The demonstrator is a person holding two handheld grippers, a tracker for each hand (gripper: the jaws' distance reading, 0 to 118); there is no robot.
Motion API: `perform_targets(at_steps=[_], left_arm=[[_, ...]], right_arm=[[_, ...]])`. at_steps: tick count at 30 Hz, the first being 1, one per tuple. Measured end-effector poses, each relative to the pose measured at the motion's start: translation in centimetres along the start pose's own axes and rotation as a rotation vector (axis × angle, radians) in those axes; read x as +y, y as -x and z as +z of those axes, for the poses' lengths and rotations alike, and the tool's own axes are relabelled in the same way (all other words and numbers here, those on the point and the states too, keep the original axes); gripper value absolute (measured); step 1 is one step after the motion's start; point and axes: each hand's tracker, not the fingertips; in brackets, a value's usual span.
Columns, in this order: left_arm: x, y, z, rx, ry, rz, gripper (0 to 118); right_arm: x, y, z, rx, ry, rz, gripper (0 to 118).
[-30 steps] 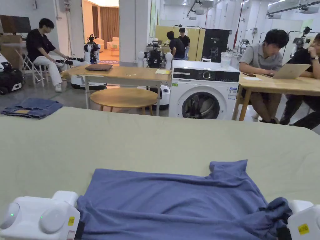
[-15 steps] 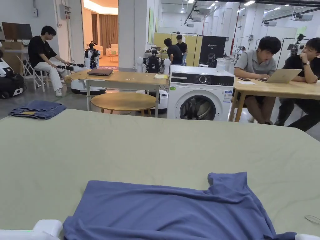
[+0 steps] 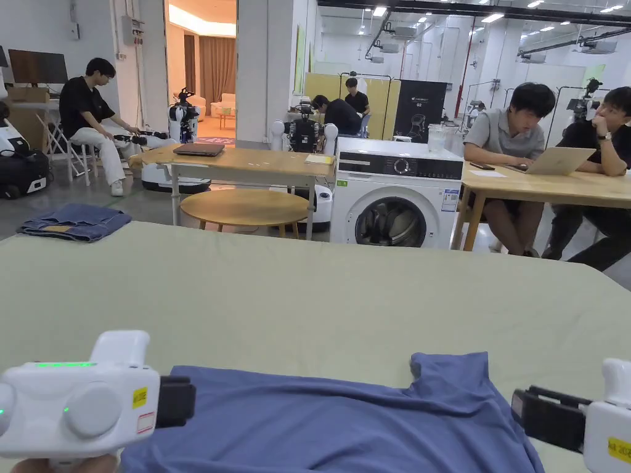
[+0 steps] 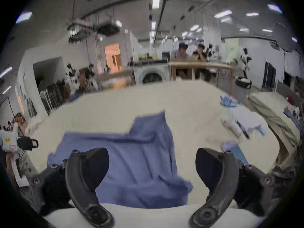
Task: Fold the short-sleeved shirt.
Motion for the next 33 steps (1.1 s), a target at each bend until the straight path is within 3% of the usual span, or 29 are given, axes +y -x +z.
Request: perform_targets(at_steps=[1, 2, 3, 4, 6, 7, 8, 14, 20, 21, 22, 23, 24, 25, 31, 33], left_arm=[[0.4, -0.6, -0.3, -0.008, -0.028, -0.002, 86], [0.6, -1.0, -0.5, -0.017, -0.043, 0.002, 68], [0.7, -1.4, -0.7, -0.03, -0.064, 0.012, 45], [0.9, -1.8, -1.0, -0.035, -0.076, 0.019, 20], [0.9, -2.5, -1.6, -0.023, -0.098, 0.022, 2], [0.7, -2.7, -1.8, 0.012, -0.136, 0.016, 0], [0.7, -2.7, -2.1, 0.028, -0.157, 0.005, 0], [2.8, -1.7, -5.2, -0.002, -0.087, -0.017, 0], [7.6, -0.3, -11.9, -0.01, 0.031, -0.002, 0], [8.2, 0.0, -13.2, -0.01, 0.039, 0.003, 8], [8.8, 0.3, -14.6, -0.014, 0.072, 0.008, 28], [9.3, 0.6, -16.0, -0.015, 0.117, 0.014, 68], [9.7, 0.7, -18.0, -0.008, 0.18, 0.022, 95], [9.7, 0.9, -19.8, 0.006, 0.222, 0.02, 107], [8.8, 1.4, -27.1, 0.077, 0.357, 0.019, 106], [8.3, 1.8, -28.0, 0.085, 0.365, 0.053, 85]], right_arm=[[0.5, 0.5, 0.0, 0.007, -0.04, -0.009, 107], [0.8, 0.9, -0.1, 0.011, -0.065, -0.016, 96], [1.1, 1.2, -0.5, 0.032, -0.084, -0.025, 77], [1.4, 1.6, -0.7, 0.037, -0.095, -0.031, 48], [1.6, 2.4, -1.5, 0.017, -0.094, -0.036, 18], [1.2, 2.6, -2.1, -0.033, -0.12, -0.026, 5], [0.7, 3.1, -2.3, -0.05, -0.123, -0.025, 0], [-0.5, 4.2, -5.4, -0.008, -0.053, 0.032, 0], [1.1, 3.4, -9.6, 0.001, 0.007, 0.015, 0], [1.1, 3.5, -10.1, 0.002, 0.012, 0.015, 0], [1.0, 3.6, -10.7, 0.002, 0.019, 0.016, 0], [1.5, 3.3, -11.3, -0.001, 0.026, 0.015, 0], [1.7, 3.3, -12.1, -0.002, 0.038, 0.018, 0], [1.6, 3.3, -12.7, -0.002, 0.047, 0.017, 0], [1.7, 3.4, -15.6, 0.004, 0.088, 0.027, 0], [1.5, 3.4, -16.4, 0.007, 0.1, 0.035, 0]])
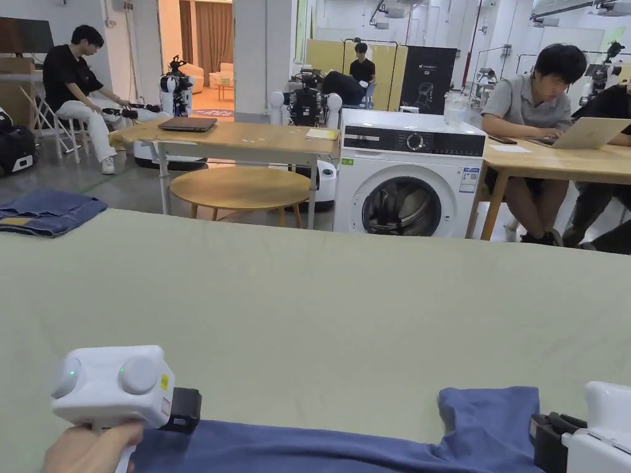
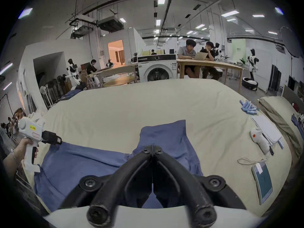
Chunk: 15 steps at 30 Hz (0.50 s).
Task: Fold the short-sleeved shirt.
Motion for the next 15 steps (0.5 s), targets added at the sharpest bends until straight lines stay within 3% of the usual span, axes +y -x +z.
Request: perform_targets(at_steps=[4, 7, 8, 9, 10, 11, 15], left_arm=[[-0.4, -0.2, 0.3, -0.007, -0.006, -0.018, 82], [-0.2, -0.6, 1.2, 0.008, -0.023, -0.085, 44], [-0.2, -0.8, 1.5, 0.004, -0.031, -0.1, 13], [-0.3, -1.1, 1.7, -0.011, -0.031, -0.11, 0], [-0.4, -1.5, 1.8, -0.005, -0.036, -0.112, 0], [-0.7, -1.7, 2.1, 0.008, -0.036, -0.137, 0], [-1.3, -1.8, 2.7, -0.012, -0.058, -0.143, 0]], right_arm=[[0.1, -0.1, -1.3, -0.01, 0.019, 0.017, 0], [0.9, -0.7, -2.4, -0.021, 0.045, -0.009, 0], [1.4, -1.0, -3.1, -0.02, 0.069, -0.022, 23], [2.0, -1.6, -4.1, -0.023, 0.121, -0.025, 58], [2.3, -1.9, -4.7, -0.034, 0.172, -0.035, 98], [2.5, -2.6, -5.5, -0.056, 0.191, -0.045, 118], [3.3, -5.7, -9.2, -0.145, 0.298, -0.078, 118]])
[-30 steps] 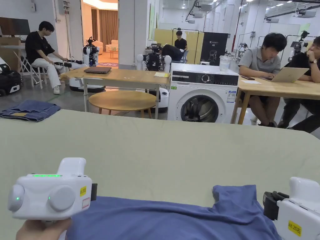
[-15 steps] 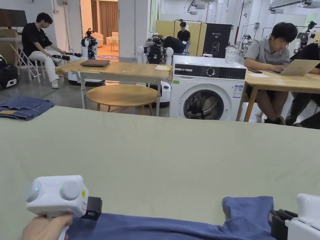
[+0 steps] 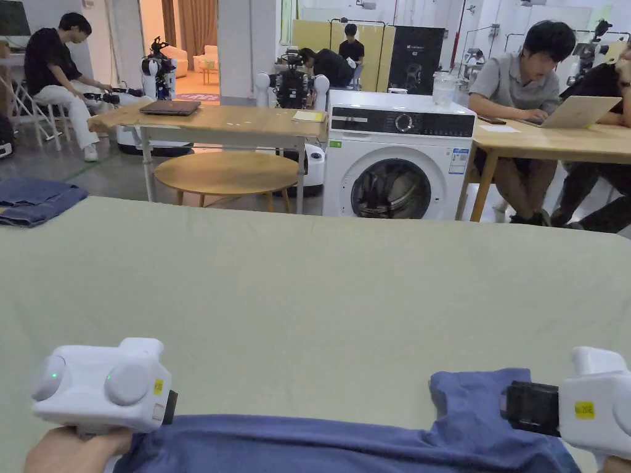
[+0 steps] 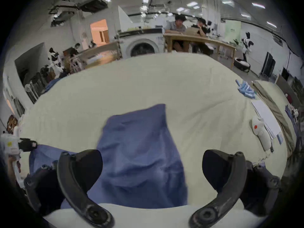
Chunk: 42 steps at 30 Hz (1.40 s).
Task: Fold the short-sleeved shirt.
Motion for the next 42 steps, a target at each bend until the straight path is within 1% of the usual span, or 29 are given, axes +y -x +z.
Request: perform_targets(at_steps=[3, 5, 6, 7, 8, 9, 10, 11, 12, 13, 14, 17, 22, 26, 32, 34, 36, 42], left_arm=[[-0.1, -0.2, 0.1, -0.004, -0.003, 0.002, 0], [-0.1, -0.2, 0.0, -0.005, -0.001, -0.005, 0], [-0.2, -0.2, 0.0, -0.005, 0.0, -0.008, 0], [-0.2, -0.1, 0.0, -0.008, 0.002, -0.011, 0], [-0.3, -0.1, 0.1, -0.009, 0.004, -0.013, 0], [-0.3, 0.0, 0.3, -0.011, 0.004, -0.013, 0], [-0.3, 0.1, 0.4, -0.011, 0.003, -0.014, 0], [-0.3, 0.1, 0.6, -0.009, 0.002, -0.018, 0], [-0.2, 0.2, 0.8, -0.007, 0.0, -0.02, 0], [-0.2, 0.3, 1.1, -0.008, -0.002, -0.02, 0], [-0.2, 0.4, 1.5, -0.01, -0.006, -0.016, 0], [-0.6, 0.7, 3.8, -0.017, -0.032, -0.013, 0], [-2.8, 1.9, 9.3, -0.029, -0.093, -0.026, 0], [-6.5, 3.2, 14.1, -0.061, -0.127, -0.02, 0], [-14.4, 3.6, 19.1, -0.085, -0.158, -0.024, 0], [-17.1, 3.6, 19.7, -0.086, -0.156, -0.026, 0], [-19.2, 3.7, 19.2, -0.08, -0.147, -0.019, 0], [-23.4, 3.0, 17.4, -0.067, -0.09, -0.025, 0]], right_arm=[[0.3, -1.1, -3.1, 0.017, 0.185, -0.027, 118], [0.0, -1.1, -4.7, 0.032, 0.249, -0.038, 117], [-0.1, -1.0, -5.2, 0.035, 0.267, -0.029, 106], [-0.8, -0.5, -5.1, 0.047, 0.266, -0.024, 85], [-1.0, -0.3, -5.0, 0.053, 0.26, -0.023, 74], [-1.2, 0.2, -4.6, -0.027, 0.226, 0.025, 67], [-1.2, 0.3, -4.3, 0.0, 0.197, 0.055, 45], [-1.5, 0.6, -3.5, 0.034, 0.181, 0.091, 2], [-1.3, 0.7, -2.9, 0.04, 0.167, 0.092, 2], [-1.1, 0.7, -2.3, 0.074, 0.144, 0.065, 2], [-0.8, 0.8, -1.7, 0.054, 0.154, 0.064, 2], [-0.7, 0.8, 0.8, 0.067, 0.106, 0.106, 2], [-1.7, -0.6, 7.0, 0.093, 0.026, 0.136, 2], [-4.3, -2.3, 12.4, 0.121, -0.017, 0.138, 2], [-11.4, -4.1, 18.6, 0.143, -0.057, 0.166, 2], [-14.1, -4.6, 19.8, 0.14, -0.062, 0.176, 2], [-16.1, -5.5, 19.4, 0.141, -0.052, 0.179, 2], [-20.6, -6.6, 18.6, 0.131, -0.003, 0.152, 2]])
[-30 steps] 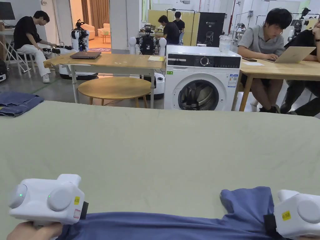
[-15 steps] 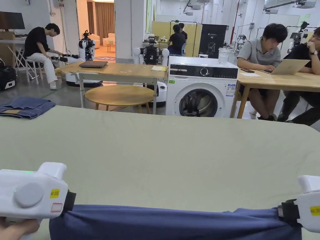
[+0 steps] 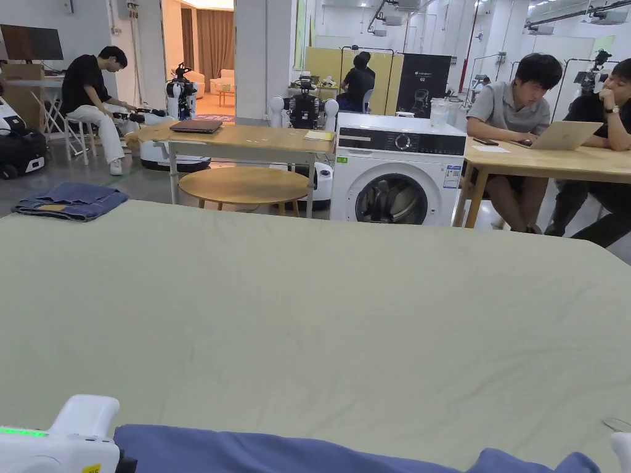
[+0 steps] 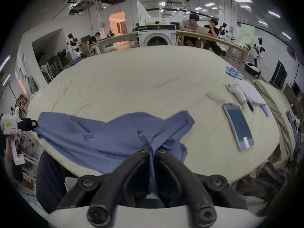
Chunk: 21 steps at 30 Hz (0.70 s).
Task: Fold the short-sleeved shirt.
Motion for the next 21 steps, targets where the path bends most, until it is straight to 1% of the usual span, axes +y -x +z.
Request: perform_targets(at_steps=[3, 5, 7, 8, 9, 10, 11, 12, 15, 16, 18, 20, 21], left_arm=[[-1.1, 0.0, -0.4, 0.003, -0.001, 0.009, 0], [-1.5, 0.2, -0.5, -0.009, -0.008, 0.029, 0], [-1.5, 0.5, 0.0, -0.051, -0.033, 0.069, 3], [-1.2, 0.7, 0.4, -0.065, -0.044, 0.097, 20], [-0.9, 0.9, 1.0, -0.075, -0.064, 0.124, 40], [-0.3, 1.0, 1.6, -0.089, -0.093, 0.14, 64], [0.4, 0.8, 2.4, -0.098, -0.154, 0.151, 87], [1.3, 0.4, 3.4, -0.095, -0.221, 0.15, 93], [4.6, -1.7, 5.3, -0.088, -0.377, 0.135, 93], [5.6, -2.4, 5.5, -0.088, -0.406, 0.122, 93], [7.3, -4.2, 5.4, -0.055, -0.438, 0.09, 93], [8.4, -5.6, 5.1, -0.021, -0.475, 0.059, 92], [8.6, -6.1, 4.8, -0.008, -0.482, 0.052, 86]], right_arm=[[-1.2, 0.0, -0.6, -0.009, 0.008, 0.0, 3], [-1.8, 0.0, -0.8, -0.009, 0.012, -0.001, 8], [-1.8, 0.0, -0.7, -0.012, 0.014, -0.016, 14], [-1.8, 0.0, -0.3, -0.032, -0.009, -0.023, 36], [-1.4, 0.2, 0.3, -0.062, -0.05, -0.028, 64], [-1.0, 0.3, 0.8, -0.073, -0.091, -0.03, 93], [-0.4, 0.6, 1.5, -0.066, -0.149, -0.039, 111], [0.5, 1.0, 2.4, -0.066, -0.219, -0.059, 111], [3.4, 2.5, 3.8, -0.045, -0.377, -0.129, 111], [4.3, 3.1, 4.0, -0.038, -0.419, -0.141, 111], [6.3, 4.7, 3.9, -0.042, -0.48, -0.151, 111], [7.8, 6.3, 3.4, -0.059, -0.518, -0.14, 111], [8.4, 7.1, 3.0, -0.067, -0.531, -0.13, 109]])
